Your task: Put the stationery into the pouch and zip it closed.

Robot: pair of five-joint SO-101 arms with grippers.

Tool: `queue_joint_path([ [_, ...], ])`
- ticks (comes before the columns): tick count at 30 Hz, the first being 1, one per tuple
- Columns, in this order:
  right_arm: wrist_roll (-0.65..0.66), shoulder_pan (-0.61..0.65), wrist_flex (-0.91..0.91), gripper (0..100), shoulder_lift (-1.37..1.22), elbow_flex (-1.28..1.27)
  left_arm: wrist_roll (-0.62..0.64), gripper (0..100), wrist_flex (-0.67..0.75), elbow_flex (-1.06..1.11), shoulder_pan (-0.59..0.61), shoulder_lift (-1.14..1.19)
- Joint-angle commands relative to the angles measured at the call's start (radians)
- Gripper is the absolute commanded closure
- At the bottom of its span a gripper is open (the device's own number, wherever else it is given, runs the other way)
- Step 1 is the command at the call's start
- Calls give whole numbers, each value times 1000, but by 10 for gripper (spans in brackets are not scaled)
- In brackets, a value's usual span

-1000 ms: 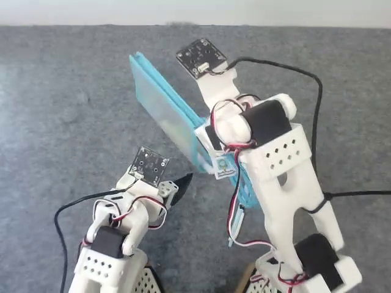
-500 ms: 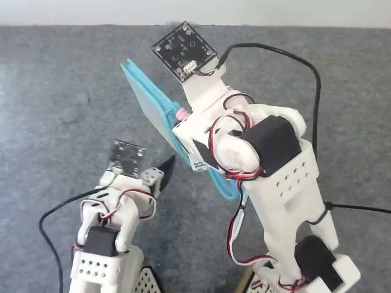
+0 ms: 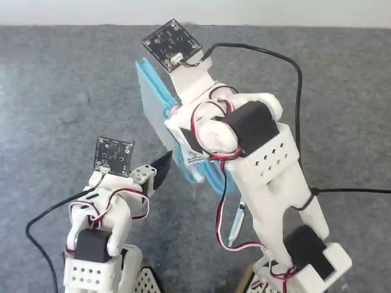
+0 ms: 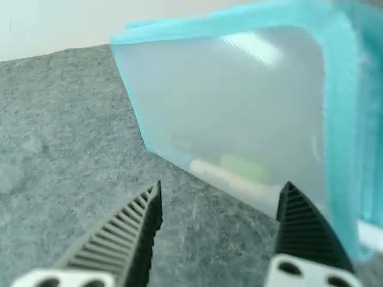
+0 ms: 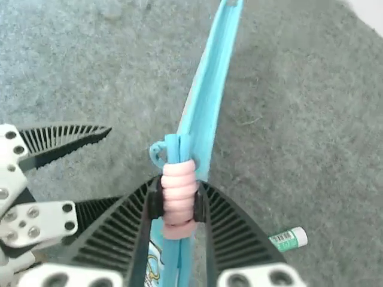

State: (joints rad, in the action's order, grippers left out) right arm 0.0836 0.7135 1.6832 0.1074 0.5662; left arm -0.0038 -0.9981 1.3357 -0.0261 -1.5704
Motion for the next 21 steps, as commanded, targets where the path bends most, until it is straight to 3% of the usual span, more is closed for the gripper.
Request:
queue_joint_path([
  [1,-15,-8,-54,992,4,60,23,696,-49,-101,9,-18],
  [21,-52,-44,-117,992,2,58,18,695,-160,-179,-97,-18],
])
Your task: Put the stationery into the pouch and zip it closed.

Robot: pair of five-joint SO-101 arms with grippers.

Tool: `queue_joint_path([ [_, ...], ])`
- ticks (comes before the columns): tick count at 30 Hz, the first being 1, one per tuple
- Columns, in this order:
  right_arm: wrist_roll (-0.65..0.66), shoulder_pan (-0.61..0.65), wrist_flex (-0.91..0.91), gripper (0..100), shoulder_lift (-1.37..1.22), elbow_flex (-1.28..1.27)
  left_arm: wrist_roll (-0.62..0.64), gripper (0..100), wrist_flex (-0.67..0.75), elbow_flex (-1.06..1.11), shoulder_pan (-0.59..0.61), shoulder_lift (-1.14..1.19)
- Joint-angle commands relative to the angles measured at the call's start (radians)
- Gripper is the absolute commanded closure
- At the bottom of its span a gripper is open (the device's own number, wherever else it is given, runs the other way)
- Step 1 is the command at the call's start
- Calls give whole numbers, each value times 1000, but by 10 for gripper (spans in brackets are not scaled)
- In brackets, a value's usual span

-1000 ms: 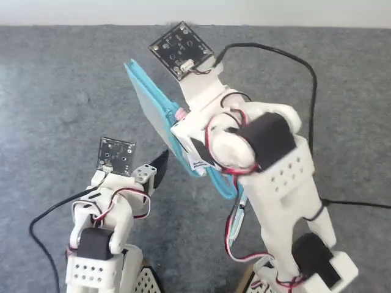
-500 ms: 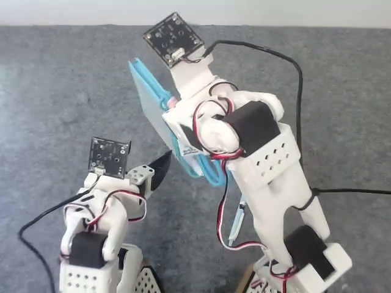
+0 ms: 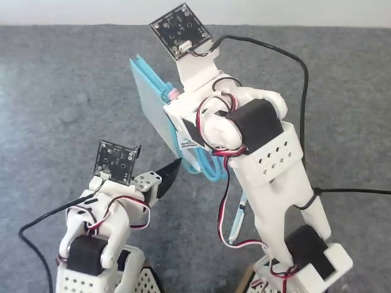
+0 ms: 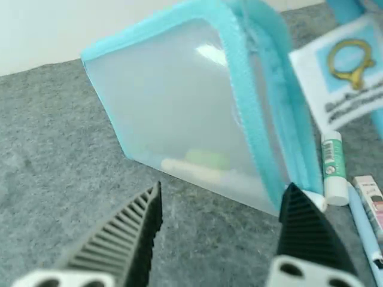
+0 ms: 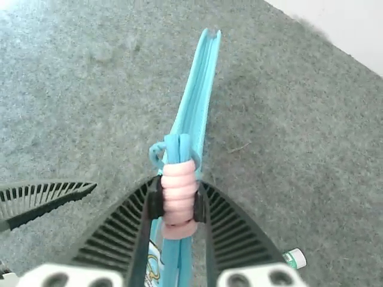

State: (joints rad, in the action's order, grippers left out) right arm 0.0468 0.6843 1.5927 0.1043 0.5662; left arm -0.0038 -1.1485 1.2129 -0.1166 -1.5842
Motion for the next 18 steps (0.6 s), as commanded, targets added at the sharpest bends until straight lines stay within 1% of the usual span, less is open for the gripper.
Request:
queue_joint_path([
  [1,-15,-15,-27,992,5,58,18,695,-9,-56,-6,-5],
  [8,-58,-10,-27,992,5,58,20,695,0,-39,-8,-5],
  [14,-91,-8,-27,992,5,58,18,695,181,110,-8,-5],
  [16,-92,-8,-27,992,5,55,18,695,184,117,-29,-5],
  [18,-92,-8,-27,992,5,55,23,695,147,94,-63,-5],
])
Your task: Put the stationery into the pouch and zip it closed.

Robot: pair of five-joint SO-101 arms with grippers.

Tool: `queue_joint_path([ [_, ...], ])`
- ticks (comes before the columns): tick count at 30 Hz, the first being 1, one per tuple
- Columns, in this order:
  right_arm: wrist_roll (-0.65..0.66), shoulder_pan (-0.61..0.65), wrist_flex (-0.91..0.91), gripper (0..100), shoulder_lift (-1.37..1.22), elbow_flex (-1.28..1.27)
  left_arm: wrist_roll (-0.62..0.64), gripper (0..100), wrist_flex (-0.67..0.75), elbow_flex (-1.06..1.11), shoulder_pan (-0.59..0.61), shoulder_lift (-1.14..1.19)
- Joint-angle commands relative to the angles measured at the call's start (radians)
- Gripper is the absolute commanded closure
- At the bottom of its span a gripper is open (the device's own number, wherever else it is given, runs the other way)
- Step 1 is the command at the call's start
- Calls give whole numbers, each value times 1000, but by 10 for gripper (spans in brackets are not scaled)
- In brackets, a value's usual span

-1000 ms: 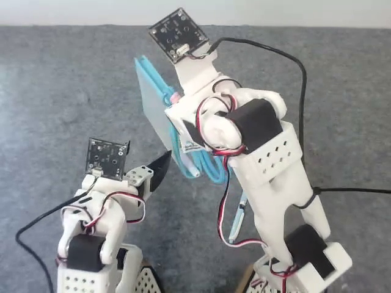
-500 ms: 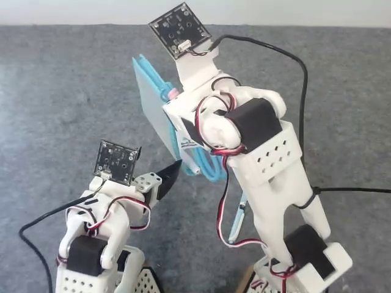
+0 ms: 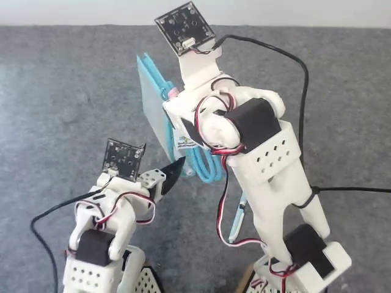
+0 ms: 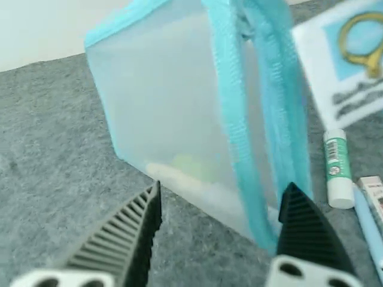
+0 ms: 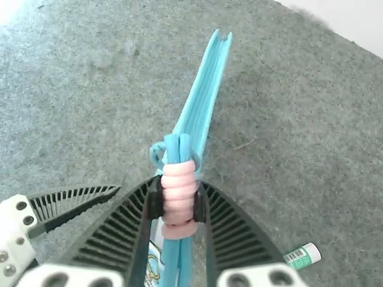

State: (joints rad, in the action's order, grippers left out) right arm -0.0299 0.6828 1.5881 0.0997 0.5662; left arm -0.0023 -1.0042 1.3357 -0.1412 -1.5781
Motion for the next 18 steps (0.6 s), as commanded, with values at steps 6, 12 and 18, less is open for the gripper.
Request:
queue_joint_path([
  [6,-17,-13,-10,992,15,54,14,698,25,-8,-8,-11],
  [12,-17,-15,16,992,21,55,14,698,169,91,95,-3],
  [18,-14,-76,67,991,22,58,-32,699,193,140,140,-9],
])
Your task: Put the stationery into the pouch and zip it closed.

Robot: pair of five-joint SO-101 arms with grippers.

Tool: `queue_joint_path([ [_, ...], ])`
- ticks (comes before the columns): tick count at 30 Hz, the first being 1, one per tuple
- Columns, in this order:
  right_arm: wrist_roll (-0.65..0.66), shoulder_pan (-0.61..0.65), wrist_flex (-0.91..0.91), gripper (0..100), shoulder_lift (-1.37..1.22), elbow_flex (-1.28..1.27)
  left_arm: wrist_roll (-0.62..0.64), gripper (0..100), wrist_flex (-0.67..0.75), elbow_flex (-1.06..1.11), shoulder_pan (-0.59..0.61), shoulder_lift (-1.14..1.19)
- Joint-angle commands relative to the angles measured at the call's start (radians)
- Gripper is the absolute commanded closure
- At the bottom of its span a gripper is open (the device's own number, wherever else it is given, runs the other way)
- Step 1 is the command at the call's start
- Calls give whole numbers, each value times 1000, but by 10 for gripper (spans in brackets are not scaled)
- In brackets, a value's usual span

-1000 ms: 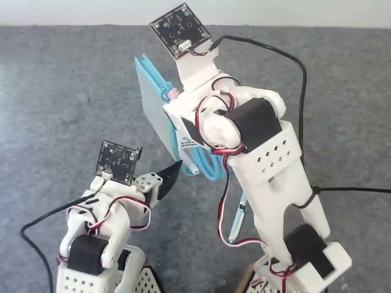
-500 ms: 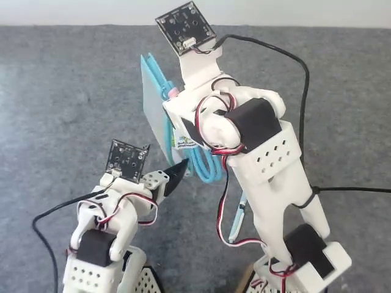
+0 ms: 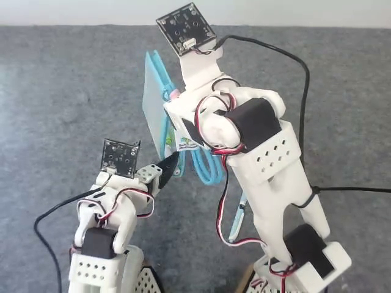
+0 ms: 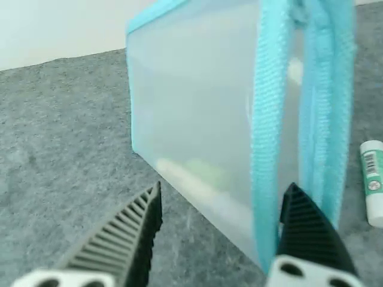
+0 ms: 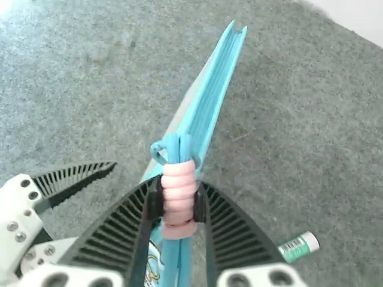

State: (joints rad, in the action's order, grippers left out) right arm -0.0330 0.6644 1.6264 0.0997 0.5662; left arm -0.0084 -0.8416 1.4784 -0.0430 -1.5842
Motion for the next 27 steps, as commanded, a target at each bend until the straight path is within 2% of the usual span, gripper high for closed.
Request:
queue_joint_path([
  [1,-11,-94,45,991,22,58,-28,699,31,-2,72,-3],
  [5,-9,-251,114,991,21,58,-26,728,55,-4,178,-3],
  [10,29,-344,168,991,22,46,-26,825,74,-1,196,-3],
  [14,41,-363,163,991,36,-48,-28,857,74,-4,203,-3],
  [19,163,-340,153,989,45,-276,-29,957,69,-39,195,-5],
  [22,224,-298,64,928,54,-479,-44,991,137,-16,138,6],
  [23,221,-291,28,890,54,-535,-55,991,124,-8,114,8],
  [26,221,-294,-61,819,64,-660,-77,991,-54,-122,115,-6],
  [27,221,-302,-99,818,81,-695,-74,991,-43,-122,117,-8],
])
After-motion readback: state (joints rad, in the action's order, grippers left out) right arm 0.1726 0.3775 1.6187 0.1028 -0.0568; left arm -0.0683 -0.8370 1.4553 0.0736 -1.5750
